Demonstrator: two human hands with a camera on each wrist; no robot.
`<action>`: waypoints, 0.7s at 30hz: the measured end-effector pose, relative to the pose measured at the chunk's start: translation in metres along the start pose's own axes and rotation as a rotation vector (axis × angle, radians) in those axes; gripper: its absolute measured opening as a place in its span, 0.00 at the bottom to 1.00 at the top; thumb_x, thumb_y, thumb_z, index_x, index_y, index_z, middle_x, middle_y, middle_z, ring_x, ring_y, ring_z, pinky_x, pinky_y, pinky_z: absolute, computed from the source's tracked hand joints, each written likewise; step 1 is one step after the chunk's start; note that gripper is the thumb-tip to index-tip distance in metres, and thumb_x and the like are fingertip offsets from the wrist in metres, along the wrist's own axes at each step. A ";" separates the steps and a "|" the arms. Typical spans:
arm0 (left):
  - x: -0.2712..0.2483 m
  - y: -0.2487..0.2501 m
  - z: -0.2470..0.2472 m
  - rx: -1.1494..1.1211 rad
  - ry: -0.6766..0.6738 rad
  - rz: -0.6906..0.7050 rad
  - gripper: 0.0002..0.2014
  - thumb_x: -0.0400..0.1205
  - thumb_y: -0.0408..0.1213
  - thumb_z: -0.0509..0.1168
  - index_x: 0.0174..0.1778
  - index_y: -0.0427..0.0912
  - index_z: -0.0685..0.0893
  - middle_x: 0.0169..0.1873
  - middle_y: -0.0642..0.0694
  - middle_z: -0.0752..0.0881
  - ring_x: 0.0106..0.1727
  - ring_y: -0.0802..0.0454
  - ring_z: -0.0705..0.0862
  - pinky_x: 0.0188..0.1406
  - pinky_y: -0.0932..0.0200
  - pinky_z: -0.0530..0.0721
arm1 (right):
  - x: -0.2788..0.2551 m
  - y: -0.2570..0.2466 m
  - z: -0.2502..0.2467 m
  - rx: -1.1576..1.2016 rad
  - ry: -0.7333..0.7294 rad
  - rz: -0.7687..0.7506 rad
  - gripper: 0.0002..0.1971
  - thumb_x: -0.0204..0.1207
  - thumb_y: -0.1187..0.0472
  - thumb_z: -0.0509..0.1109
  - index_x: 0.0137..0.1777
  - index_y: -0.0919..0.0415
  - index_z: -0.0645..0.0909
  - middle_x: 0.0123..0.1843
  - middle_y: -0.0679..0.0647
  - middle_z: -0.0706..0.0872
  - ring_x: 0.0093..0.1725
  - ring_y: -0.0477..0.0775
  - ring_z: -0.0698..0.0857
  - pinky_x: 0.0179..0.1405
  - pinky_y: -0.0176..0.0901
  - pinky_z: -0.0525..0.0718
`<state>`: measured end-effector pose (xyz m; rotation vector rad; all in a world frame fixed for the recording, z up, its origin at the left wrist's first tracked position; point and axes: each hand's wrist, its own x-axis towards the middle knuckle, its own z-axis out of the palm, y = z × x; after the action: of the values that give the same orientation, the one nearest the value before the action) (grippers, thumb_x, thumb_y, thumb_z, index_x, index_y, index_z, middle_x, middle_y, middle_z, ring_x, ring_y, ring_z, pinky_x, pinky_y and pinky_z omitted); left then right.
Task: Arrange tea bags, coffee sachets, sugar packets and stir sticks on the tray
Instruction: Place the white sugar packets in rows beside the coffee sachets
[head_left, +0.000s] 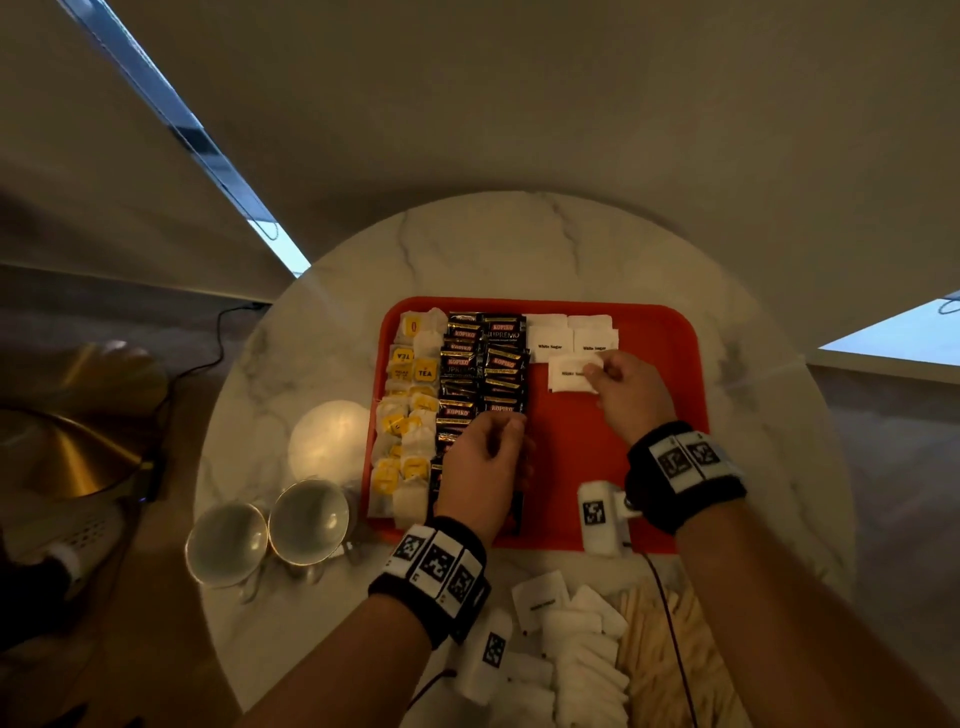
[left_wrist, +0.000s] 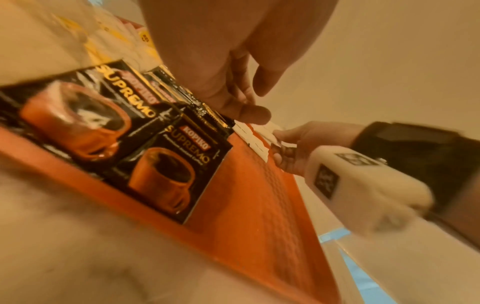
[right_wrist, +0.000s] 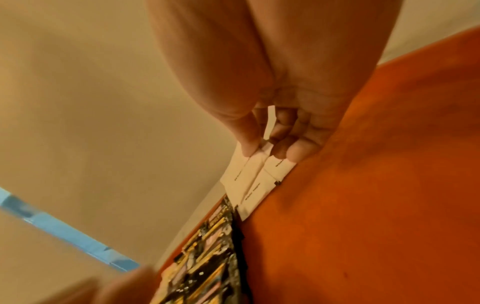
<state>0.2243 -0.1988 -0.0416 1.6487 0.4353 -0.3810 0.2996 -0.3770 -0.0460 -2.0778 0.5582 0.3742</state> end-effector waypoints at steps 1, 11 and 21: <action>-0.006 -0.001 -0.003 0.032 -0.021 -0.003 0.07 0.90 0.44 0.62 0.53 0.50 0.86 0.40 0.46 0.91 0.34 0.51 0.88 0.39 0.47 0.89 | 0.006 -0.003 0.001 -0.035 -0.001 0.006 0.14 0.87 0.56 0.65 0.69 0.59 0.81 0.60 0.52 0.85 0.58 0.53 0.83 0.56 0.45 0.79; -0.058 -0.028 -0.021 0.531 -0.325 0.193 0.08 0.88 0.42 0.65 0.55 0.45 0.88 0.46 0.53 0.90 0.45 0.60 0.87 0.48 0.60 0.87 | 0.005 -0.010 0.003 -0.126 0.083 0.052 0.15 0.79 0.57 0.76 0.63 0.57 0.81 0.58 0.53 0.86 0.49 0.49 0.82 0.47 0.40 0.78; -0.089 -0.069 -0.007 1.300 -0.575 0.353 0.21 0.90 0.41 0.59 0.79 0.40 0.72 0.73 0.39 0.75 0.73 0.39 0.76 0.65 0.44 0.82 | -0.158 0.079 -0.001 -0.256 -0.238 -0.010 0.03 0.79 0.55 0.76 0.45 0.48 0.85 0.44 0.41 0.89 0.45 0.42 0.86 0.44 0.35 0.84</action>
<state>0.1132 -0.1901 -0.0574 2.6395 -0.7063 -0.9436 0.1240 -0.3763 -0.0277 -2.2368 0.3724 0.7076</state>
